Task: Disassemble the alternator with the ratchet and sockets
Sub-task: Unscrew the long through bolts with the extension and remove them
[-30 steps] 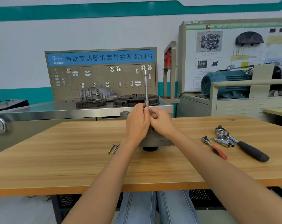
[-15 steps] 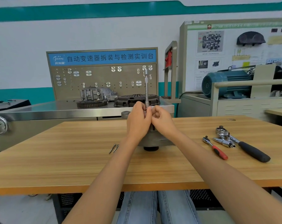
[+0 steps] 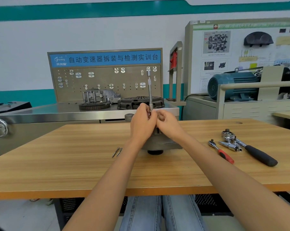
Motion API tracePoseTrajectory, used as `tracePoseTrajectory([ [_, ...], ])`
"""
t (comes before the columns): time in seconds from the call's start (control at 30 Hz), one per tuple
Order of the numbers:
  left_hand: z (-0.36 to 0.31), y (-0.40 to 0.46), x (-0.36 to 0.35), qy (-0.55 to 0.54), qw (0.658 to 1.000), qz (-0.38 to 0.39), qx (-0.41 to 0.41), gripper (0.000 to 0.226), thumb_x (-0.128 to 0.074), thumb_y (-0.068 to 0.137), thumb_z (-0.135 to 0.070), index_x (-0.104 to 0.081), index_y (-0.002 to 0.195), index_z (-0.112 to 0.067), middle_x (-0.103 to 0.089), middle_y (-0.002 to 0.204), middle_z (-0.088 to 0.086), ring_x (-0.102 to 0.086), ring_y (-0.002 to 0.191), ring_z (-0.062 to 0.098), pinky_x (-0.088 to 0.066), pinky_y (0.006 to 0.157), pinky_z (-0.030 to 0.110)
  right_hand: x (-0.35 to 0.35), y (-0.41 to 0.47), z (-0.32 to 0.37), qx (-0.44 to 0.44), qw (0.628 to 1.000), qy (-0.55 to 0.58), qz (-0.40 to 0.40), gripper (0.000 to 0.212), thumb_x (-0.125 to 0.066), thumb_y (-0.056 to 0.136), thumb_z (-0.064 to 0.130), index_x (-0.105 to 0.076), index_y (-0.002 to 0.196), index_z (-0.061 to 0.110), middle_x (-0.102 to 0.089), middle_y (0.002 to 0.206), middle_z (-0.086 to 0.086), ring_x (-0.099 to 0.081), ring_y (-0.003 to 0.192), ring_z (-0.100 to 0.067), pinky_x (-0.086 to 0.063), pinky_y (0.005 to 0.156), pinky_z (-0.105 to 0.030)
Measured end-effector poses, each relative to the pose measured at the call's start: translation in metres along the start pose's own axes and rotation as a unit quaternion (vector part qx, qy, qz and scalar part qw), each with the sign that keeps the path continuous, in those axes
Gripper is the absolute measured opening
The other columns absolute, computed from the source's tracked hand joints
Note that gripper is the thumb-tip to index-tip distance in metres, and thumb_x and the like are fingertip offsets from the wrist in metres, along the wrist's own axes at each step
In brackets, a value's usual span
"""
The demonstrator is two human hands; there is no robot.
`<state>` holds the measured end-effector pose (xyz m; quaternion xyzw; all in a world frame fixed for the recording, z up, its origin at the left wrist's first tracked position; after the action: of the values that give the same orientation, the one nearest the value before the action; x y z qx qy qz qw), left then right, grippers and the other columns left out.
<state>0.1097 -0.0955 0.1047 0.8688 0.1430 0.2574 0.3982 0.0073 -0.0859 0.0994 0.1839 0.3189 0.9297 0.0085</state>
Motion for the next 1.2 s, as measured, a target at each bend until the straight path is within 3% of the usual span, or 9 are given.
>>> tracePoseTrajectory([
  [0.13, -0.002, -0.001, 0.002, -0.017, 1.0, -0.001, 0.01, 0.031, -0.052, 0.094, -0.022, -0.031, 0.072, -0.028, -0.042, 0.069, -0.008, -0.039, 0.061, 0.006, -0.029, 0.054, 0.024, 0.0, 0.001, -0.002, 0.0, 1.0, -0.013, -0.013, 0.009, -0.057, 0.092, 0.013, -0.057, 0.097, 0.02, -0.063, 0.083, -0.01, -0.057, 0.074, -0.018, -0.05, 0.065, -0.024],
  [0.17, -0.002, -0.001, 0.002, -0.019, 1.0, -0.001, 0.011, 0.032, -0.053, 0.094, -0.023, -0.031, 0.071, -0.028, -0.042, 0.069, -0.008, -0.039, 0.061, 0.006, -0.028, 0.054, 0.024, -0.001, 0.001, -0.002, 0.002, 1.0, -0.019, -0.012, 0.008, -0.057, 0.091, 0.012, -0.058, 0.096, 0.018, -0.063, 0.083, -0.011, -0.055, 0.074, -0.017, -0.05, 0.065, -0.026],
  [0.23, -0.002, -0.001, 0.002, -0.022, 1.0, 0.0, 0.01, 0.031, -0.053, 0.094, -0.024, -0.032, 0.072, -0.027, -0.042, 0.068, -0.007, -0.039, 0.06, 0.006, -0.028, 0.054, 0.025, 0.0, 0.001, -0.001, -0.004, 1.0, -0.02, -0.013, 0.009, -0.056, 0.092, 0.011, -0.061, 0.096, 0.017, -0.066, 0.09, -0.015, -0.058, 0.078, -0.02, -0.053, 0.073, -0.035],
  [0.4, -0.002, -0.002, 0.001, 0.003, 1.0, 0.006, -0.014, 0.019, -0.046, 0.098, -0.028, -0.044, 0.08, -0.021, -0.049, 0.072, -0.009, -0.046, 0.065, 0.004, -0.03, 0.055, 0.022, -0.001, -0.001, 0.004, 0.005, 1.0, -0.011, -0.004, 0.017, -0.053, 0.094, 0.013, -0.061, 0.091, 0.027, -0.069, 0.093, -0.007, -0.065, 0.09, -0.023, -0.054, 0.079, -0.032],
  [0.53, -0.001, -0.002, 0.001, -0.007, 1.0, 0.003, -0.011, 0.019, -0.046, 0.097, -0.022, -0.044, 0.079, -0.021, -0.05, 0.072, -0.007, -0.046, 0.064, 0.004, -0.031, 0.054, 0.021, -0.001, 0.0, 0.002, 0.007, 0.999, -0.054, 0.0, 0.014, -0.05, 0.096, 0.017, -0.063, 0.097, 0.022, -0.069, 0.095, -0.013, -0.064, 0.092, -0.029, -0.053, 0.084, -0.046],
  [0.7, -0.001, 0.0, 0.002, -0.017, 1.0, 0.003, 0.003, 0.024, -0.052, 0.095, -0.023, -0.039, 0.075, -0.024, -0.047, 0.07, -0.006, -0.043, 0.063, 0.005, -0.031, 0.055, 0.024, -0.003, 0.0, 0.0, -0.001, 0.999, -0.052, -0.013, 0.014, -0.055, 0.093, 0.02, -0.064, 0.104, 0.019, -0.07, 0.097, -0.004, -0.064, 0.094, -0.017, -0.053, 0.087, -0.043],
  [0.93, -0.002, 0.003, 0.005, -0.026, 0.999, 0.015, 0.023, 0.022, -0.057, 0.091, -0.022, -0.041, 0.076, -0.021, -0.049, 0.072, -0.006, -0.046, 0.067, 0.008, -0.036, 0.058, 0.025, -0.005, 0.002, 0.001, -0.036, 0.997, -0.041, -0.06, 0.02, -0.059, 0.091, 0.022, -0.064, 0.104, 0.008, -0.068, 0.095, -0.012, -0.063, 0.093, -0.027, -0.052, 0.085, -0.049],
  [1.07, -0.003, 0.006, 0.006, -0.061, 0.996, 0.034, 0.051, 0.011, -0.05, 0.096, -0.028, -0.051, 0.088, -0.02, -0.058, 0.083, -0.002, -0.055, 0.078, 0.014, -0.042, 0.067, 0.029, -0.005, 0.003, 0.005, -0.023, 0.997, -0.069, -0.033, 0.02, -0.052, 0.095, 0.017, -0.065, 0.106, 0.007, -0.069, 0.093, -0.014, -0.064, 0.09, -0.028, -0.052, 0.084, -0.048],
  [1.2, -0.007, 0.008, 0.01, -0.075, 0.995, 0.061, 0.04, 0.028, -0.046, 0.099, -0.026, -0.067, 0.091, -0.009, -0.066, 0.091, 0.006, -0.057, 0.09, 0.017, -0.045, 0.076, 0.032, -0.007, 0.003, 0.005, -0.009, 0.993, -0.114, -0.037, 0.019, -0.05, 0.096, 0.02, -0.063, 0.097, 0.007, -0.066, 0.082, -0.011, -0.061, 0.077, -0.026, -0.051, 0.069, -0.04],
])
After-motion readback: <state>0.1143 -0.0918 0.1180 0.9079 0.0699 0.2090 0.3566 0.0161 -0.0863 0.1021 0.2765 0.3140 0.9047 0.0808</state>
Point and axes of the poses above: each hand's wrist, its own y-axis towards the middle knuckle, its own x-axis out of the back of the hand, z = x × y, the point moved 4 cm from there along y, towards the middle knuckle
